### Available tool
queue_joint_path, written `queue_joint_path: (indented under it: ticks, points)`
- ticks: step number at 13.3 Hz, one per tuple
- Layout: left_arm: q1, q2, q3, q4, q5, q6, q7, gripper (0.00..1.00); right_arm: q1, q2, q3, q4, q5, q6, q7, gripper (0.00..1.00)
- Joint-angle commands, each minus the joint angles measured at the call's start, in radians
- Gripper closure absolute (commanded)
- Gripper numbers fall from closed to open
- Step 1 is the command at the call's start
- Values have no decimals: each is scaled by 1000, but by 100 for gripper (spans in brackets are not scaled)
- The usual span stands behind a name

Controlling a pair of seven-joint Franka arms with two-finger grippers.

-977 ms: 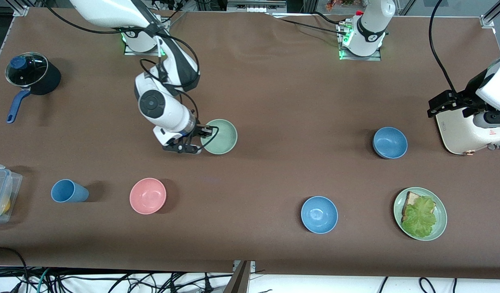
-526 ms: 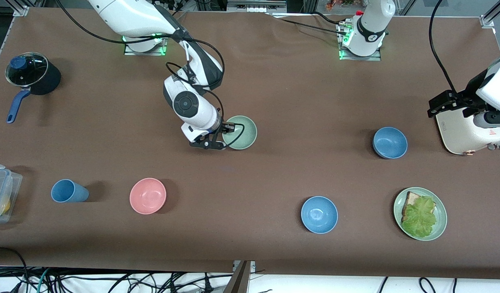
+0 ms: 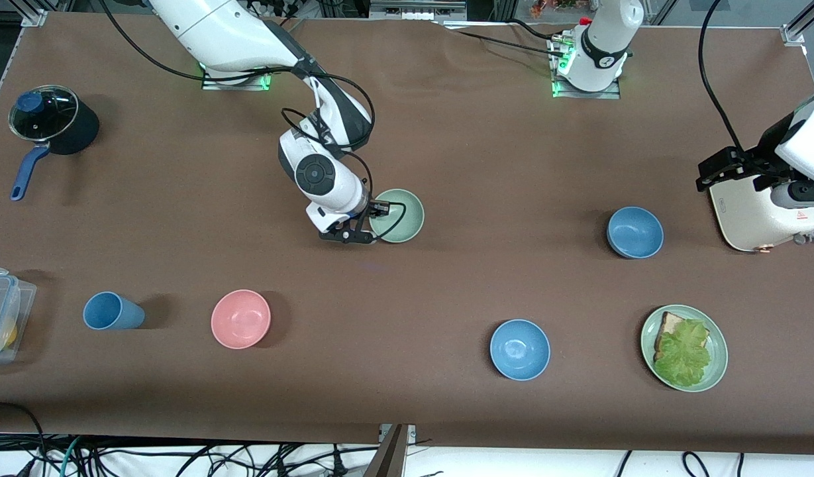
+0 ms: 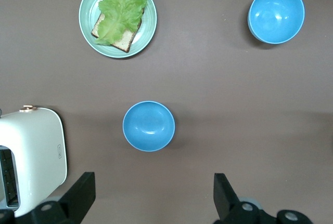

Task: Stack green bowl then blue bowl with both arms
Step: 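Move the green bowl toward the table center and open the right gripper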

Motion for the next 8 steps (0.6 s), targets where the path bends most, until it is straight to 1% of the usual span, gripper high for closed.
queue_joint_path:
  ticks: [1,2,3,5,6,7,8]
  points:
    - [3,11,1,25,-8,-13,4,0,9,13,-4,27,8,1,24,75]
    - [4,11,1,25,-8,-13,5,0,7,10,-6,32,5,0,56,43]
    - [4,11,1,25,-8,-16,5,0,7,7,-6,37,-6,0,61,0]
    - [3,11,1,25,-8,-22,5,0,9,-4,-6,66,-7,-16,55,0]
    - [4,11,1,25,-8,-22,5,0,6,-15,-10,84,-9,-45,50,0]
    - [4,11,2,25,-8,-22,5,0,-2,-35,-19,113,-27,-92,44,0]
    - [6,11,4,25,-8,-24,5,0,-4,-48,-41,153,-64,-167,23,0]
